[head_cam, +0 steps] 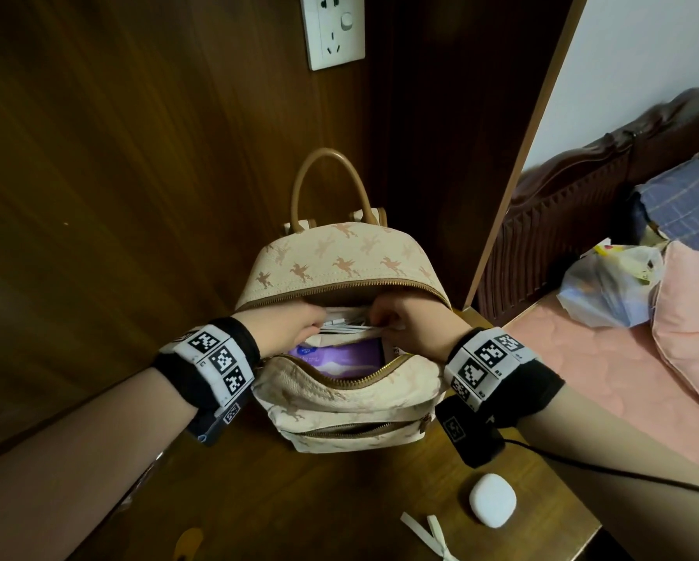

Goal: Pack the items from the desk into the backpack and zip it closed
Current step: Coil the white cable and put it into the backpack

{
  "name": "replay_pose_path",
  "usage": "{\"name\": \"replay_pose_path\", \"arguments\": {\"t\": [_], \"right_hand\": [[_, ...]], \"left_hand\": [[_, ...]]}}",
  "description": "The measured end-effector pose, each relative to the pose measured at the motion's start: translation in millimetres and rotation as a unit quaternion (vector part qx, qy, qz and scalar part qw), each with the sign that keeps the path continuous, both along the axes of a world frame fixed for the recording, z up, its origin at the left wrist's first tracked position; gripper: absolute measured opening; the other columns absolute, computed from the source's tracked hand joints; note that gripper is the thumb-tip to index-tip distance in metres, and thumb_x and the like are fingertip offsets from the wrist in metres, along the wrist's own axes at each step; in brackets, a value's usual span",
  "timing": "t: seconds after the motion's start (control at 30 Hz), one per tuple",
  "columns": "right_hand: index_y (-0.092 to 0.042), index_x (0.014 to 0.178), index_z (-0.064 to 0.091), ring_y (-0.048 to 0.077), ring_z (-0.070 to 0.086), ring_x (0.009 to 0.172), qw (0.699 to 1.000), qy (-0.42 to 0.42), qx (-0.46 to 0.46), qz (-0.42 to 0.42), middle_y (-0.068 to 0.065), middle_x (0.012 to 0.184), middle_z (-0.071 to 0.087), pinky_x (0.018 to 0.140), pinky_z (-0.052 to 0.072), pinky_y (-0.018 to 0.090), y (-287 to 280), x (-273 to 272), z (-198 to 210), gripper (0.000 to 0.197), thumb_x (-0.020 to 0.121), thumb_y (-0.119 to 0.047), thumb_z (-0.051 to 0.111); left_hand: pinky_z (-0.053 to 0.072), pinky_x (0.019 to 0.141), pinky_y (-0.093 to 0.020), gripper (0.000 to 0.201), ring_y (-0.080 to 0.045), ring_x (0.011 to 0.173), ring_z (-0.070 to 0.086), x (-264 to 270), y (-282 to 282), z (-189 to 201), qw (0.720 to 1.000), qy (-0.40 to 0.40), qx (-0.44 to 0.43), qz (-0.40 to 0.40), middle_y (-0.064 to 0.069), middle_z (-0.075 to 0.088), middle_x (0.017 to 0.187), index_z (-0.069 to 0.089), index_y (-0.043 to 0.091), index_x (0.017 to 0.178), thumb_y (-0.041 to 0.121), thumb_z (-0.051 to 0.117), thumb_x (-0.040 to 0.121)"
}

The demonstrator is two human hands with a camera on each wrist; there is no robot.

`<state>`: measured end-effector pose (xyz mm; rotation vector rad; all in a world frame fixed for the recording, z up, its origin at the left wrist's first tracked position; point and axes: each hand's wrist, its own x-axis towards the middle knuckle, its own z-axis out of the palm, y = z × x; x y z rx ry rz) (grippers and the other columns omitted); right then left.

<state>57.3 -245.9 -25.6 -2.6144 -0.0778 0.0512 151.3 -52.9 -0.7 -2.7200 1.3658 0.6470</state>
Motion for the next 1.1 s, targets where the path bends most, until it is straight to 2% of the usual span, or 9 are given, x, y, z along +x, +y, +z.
{"name": "replay_pose_path", "arguments": {"t": [0.1,0.23,0.37,0.47,0.63,0.73,0.87,1.0,1.1], "right_hand": [[-0.023,0.096,0.068,0.022,0.055,0.092,1.0,-0.004,-0.004,0.003,0.001,0.098,0.062,0.075,0.041,0.027,-1.3,-1.8,-4.3,0.02,0.08,-0.015,0.06],[-0.023,0.099,0.071,0.02,0.058,0.091,0.999,-0.025,0.015,0.015,0.001,0.099,0.065,0.078,0.042,0.024,0.0,-1.9,-8.0,0.022,0.081,-0.016,0.062],[-0.021,0.112,0.068,0.009,0.058,0.09,0.997,-0.019,0.061,0.034,-0.004,0.106,0.066,0.078,0.037,0.014,-2.8,-5.4,-4.3,0.027,0.087,-0.012,0.06],[-0.025,0.115,0.067,0.018,0.061,0.101,0.993,-0.05,0.069,0.076,0.001,0.112,0.066,0.089,0.044,0.025,-2.0,-8.2,-5.6,0.03,0.089,-0.013,0.057],[-0.021,0.117,0.066,0.021,0.059,0.103,0.989,-0.052,-0.037,0.137,0.004,0.115,0.066,0.088,0.039,0.021,-1.1,-3.1,-5.9,0.028,0.091,-0.026,0.058],[-0.025,0.11,0.07,0.02,0.061,0.094,0.989,-0.002,-0.088,0.115,0.0,0.104,0.07,0.082,0.045,0.028,1.3,2.4,-7.2,0.027,0.092,-0.036,0.053],[-0.022,0.096,0.071,0.022,0.061,0.083,0.99,-0.024,-0.123,0.069,0.003,0.087,0.069,0.069,0.043,0.029,5.4,8.1,-8.5,0.026,0.09,-0.04,0.053],[-0.025,0.112,0.058,0.023,0.063,0.091,0.995,-0.052,-0.067,0.044,0.004,0.099,0.068,0.075,0.05,0.034,4.8,1.3,-11.4,0.029,0.087,-0.039,0.057],[-0.023,0.122,0.056,0.026,0.062,0.095,0.984,-0.124,-0.068,0.11,0.007,0.107,0.064,0.08,0.051,0.036,7.2,-3.5,-8.3,0.036,0.087,-0.029,0.053]], "left_hand": [[0.036,0.089,-0.029,0.03,-0.022,0.098,0.054,-3.0,-3.3,-1.5,0.998,-0.066,0.006,0.012,-0.011,0.06,0.117,0.053,0.01,0.123,0.018,0.035,0.101],[0.034,0.095,-0.025,0.032,-0.023,0.112,0.054,-7.3,-6.1,-4.0,0.984,-0.18,0.009,0.007,-0.004,0.06,0.122,0.052,0.02,0.127,0.024,0.035,0.1],[0.03,0.094,-0.024,0.032,-0.023,0.116,0.051,-6.5,-6.3,-0.9,0.991,-0.129,-0.003,0.038,-0.005,0.057,0.127,0.052,0.02,0.129,0.025,0.037,0.101],[0.031,0.085,-0.024,0.029,-0.023,0.11,0.053,-7.0,-6.8,-1.0,0.994,-0.098,0.002,0.055,-0.006,0.059,0.122,0.054,0.017,0.124,0.024,0.039,0.1],[0.045,0.087,-0.036,0.024,-0.025,0.097,0.059,-7.6,-3.6,-1.6,0.996,-0.017,0.001,0.087,-0.01,0.061,0.111,0.057,0.012,0.114,0.021,0.041,0.099],[0.046,0.088,-0.036,0.025,-0.023,0.097,0.06,-11.0,0.0,-0.4,0.997,-0.009,-0.016,0.073,-0.009,0.064,0.111,0.06,0.012,0.114,0.022,0.043,0.098],[0.039,0.096,-0.026,0.037,-0.015,0.115,0.054,-15.7,8.8,2.5,0.998,-0.008,-0.033,0.053,0.001,0.055,0.133,0.052,0.019,0.132,0.028,0.049,0.096],[0.045,0.094,-0.032,0.049,-0.016,0.11,0.056,-12.5,12.8,-0.4,0.998,-0.02,-0.02,0.051,0.001,0.054,0.132,0.047,0.022,0.134,0.034,0.061,0.088],[0.047,0.083,-0.031,0.041,-0.017,0.104,0.058,-11.5,11.9,-0.3,0.997,-0.047,-0.01,0.057,-0.001,0.058,0.124,0.048,0.024,0.13,0.029,0.057,0.091]]}}
